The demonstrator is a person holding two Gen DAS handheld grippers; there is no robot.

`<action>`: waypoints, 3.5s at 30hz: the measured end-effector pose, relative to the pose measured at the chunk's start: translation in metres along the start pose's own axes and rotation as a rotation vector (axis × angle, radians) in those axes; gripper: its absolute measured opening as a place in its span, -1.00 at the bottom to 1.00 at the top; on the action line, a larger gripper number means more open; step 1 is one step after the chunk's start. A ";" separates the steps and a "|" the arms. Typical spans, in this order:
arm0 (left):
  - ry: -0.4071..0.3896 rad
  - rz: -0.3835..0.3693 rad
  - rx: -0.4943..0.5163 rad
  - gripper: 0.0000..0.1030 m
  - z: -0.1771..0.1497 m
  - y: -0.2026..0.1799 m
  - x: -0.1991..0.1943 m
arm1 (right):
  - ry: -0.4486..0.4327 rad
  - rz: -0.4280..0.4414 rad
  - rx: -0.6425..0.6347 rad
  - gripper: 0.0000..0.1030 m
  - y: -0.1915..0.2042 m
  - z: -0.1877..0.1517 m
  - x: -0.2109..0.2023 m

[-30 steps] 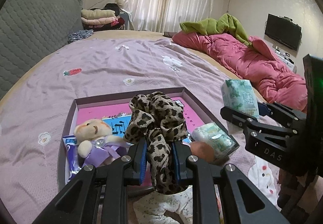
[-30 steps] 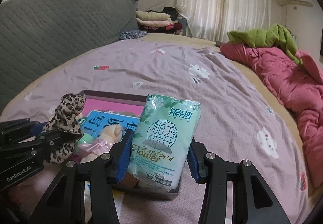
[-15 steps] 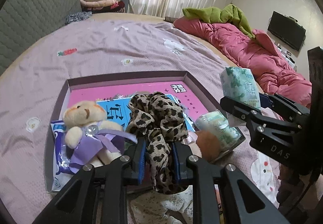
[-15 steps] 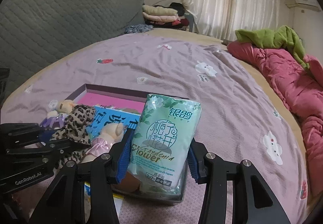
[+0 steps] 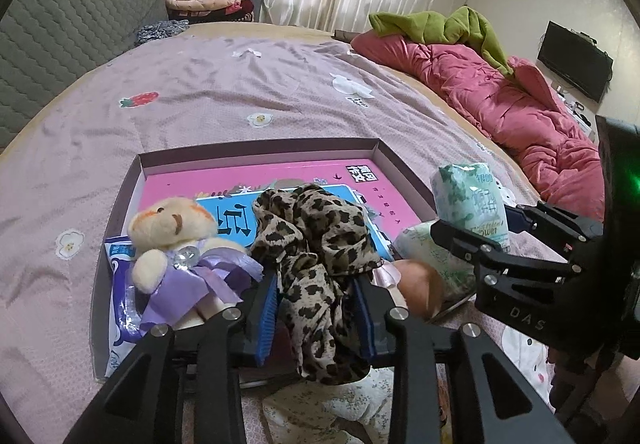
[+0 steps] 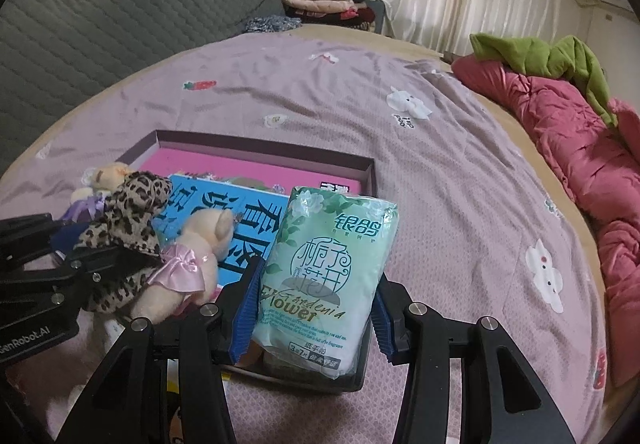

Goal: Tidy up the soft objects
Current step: 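Carry the leopard scrunchie and the tissue pack over the tray box, then open the left tool to drop the leopard scrunchie while the right tool lowers and releases the tissue pack, then withdraw both tools toward the white scrunchie and yellow wipes pack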

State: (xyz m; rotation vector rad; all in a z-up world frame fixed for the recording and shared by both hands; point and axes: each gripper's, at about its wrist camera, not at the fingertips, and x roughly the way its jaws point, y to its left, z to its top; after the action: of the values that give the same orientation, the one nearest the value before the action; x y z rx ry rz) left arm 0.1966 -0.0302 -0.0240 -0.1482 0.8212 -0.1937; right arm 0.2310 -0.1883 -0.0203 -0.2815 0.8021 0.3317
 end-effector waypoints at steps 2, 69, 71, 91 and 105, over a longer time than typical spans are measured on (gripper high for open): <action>-0.001 0.000 -0.002 -0.32 0.000 0.000 -0.001 | 0.010 0.001 -0.008 -0.02 0.001 0.000 0.003; -0.110 0.002 -0.022 0.19 0.015 0.012 -0.040 | -0.098 -0.019 0.029 0.42 -0.006 0.003 -0.021; -0.112 0.003 -0.021 0.19 0.014 0.013 -0.042 | -0.107 -0.009 0.032 0.42 -0.006 0.003 -0.023; -0.098 0.021 -0.007 0.19 -0.013 0.013 -0.066 | -0.145 -0.003 0.029 0.47 0.013 -0.026 -0.063; -0.056 0.030 -0.011 0.19 -0.036 0.009 -0.078 | -0.119 0.019 0.041 0.47 0.031 -0.052 -0.087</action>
State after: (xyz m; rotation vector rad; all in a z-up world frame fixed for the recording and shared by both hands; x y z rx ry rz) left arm 0.1197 -0.0058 0.0054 -0.1510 0.7682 -0.1566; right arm 0.1284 -0.1952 0.0060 -0.2143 0.6942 0.3463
